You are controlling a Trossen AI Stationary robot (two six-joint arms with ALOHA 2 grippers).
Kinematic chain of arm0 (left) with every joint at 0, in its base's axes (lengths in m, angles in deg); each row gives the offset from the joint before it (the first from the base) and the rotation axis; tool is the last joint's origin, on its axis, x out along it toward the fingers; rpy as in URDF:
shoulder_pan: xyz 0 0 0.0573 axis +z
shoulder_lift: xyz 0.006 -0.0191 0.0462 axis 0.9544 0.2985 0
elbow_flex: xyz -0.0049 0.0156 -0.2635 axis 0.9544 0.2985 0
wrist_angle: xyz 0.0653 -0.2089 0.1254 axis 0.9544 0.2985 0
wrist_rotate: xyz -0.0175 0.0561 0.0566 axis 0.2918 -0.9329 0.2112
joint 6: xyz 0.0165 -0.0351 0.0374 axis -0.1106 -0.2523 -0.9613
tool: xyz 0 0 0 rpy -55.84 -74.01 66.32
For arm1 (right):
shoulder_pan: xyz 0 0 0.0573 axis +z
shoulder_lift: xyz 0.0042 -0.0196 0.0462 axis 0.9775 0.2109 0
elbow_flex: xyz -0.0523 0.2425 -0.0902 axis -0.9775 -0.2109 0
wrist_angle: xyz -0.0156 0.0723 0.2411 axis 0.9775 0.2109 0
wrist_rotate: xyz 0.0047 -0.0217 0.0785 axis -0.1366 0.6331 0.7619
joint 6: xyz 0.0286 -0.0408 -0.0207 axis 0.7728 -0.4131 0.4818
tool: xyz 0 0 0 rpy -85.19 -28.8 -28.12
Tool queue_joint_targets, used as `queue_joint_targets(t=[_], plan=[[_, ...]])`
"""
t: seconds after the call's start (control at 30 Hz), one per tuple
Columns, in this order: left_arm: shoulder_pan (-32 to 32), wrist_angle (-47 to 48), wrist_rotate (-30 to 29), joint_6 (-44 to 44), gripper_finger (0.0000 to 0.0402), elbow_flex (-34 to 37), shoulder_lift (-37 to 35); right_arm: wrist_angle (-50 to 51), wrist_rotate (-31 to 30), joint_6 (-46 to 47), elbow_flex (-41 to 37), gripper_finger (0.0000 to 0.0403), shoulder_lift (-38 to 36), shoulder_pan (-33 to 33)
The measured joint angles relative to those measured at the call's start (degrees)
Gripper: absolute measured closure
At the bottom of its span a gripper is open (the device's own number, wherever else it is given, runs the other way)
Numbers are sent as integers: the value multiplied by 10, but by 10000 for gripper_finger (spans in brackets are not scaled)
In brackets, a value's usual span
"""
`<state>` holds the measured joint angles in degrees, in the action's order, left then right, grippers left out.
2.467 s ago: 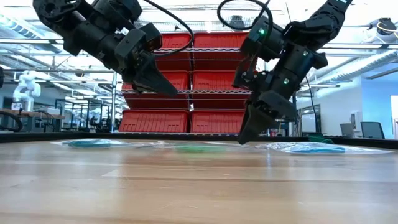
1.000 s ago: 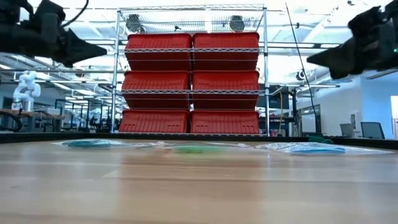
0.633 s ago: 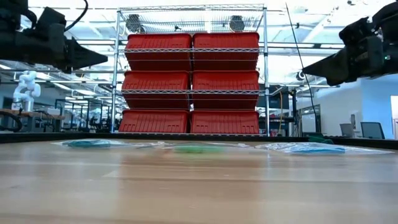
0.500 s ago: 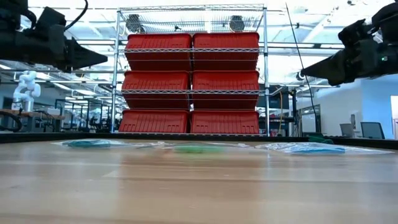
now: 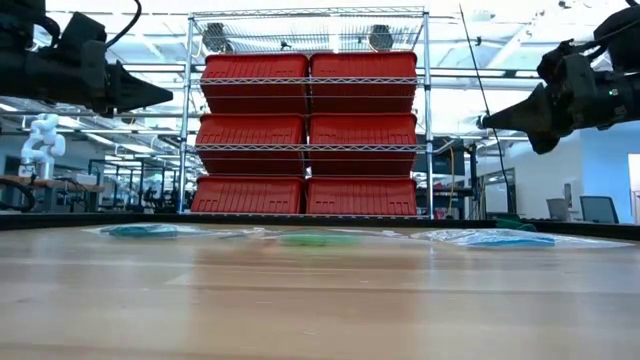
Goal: Sort rubber bands
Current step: Return to Home Position
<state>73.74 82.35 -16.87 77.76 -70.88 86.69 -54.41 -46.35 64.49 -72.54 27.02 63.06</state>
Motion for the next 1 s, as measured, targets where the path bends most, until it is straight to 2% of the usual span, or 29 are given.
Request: queue_joint_targets(t=[1.0], plan=[[0,-1,0,0,382,0,0,0,0,9,0,403,5,0]])
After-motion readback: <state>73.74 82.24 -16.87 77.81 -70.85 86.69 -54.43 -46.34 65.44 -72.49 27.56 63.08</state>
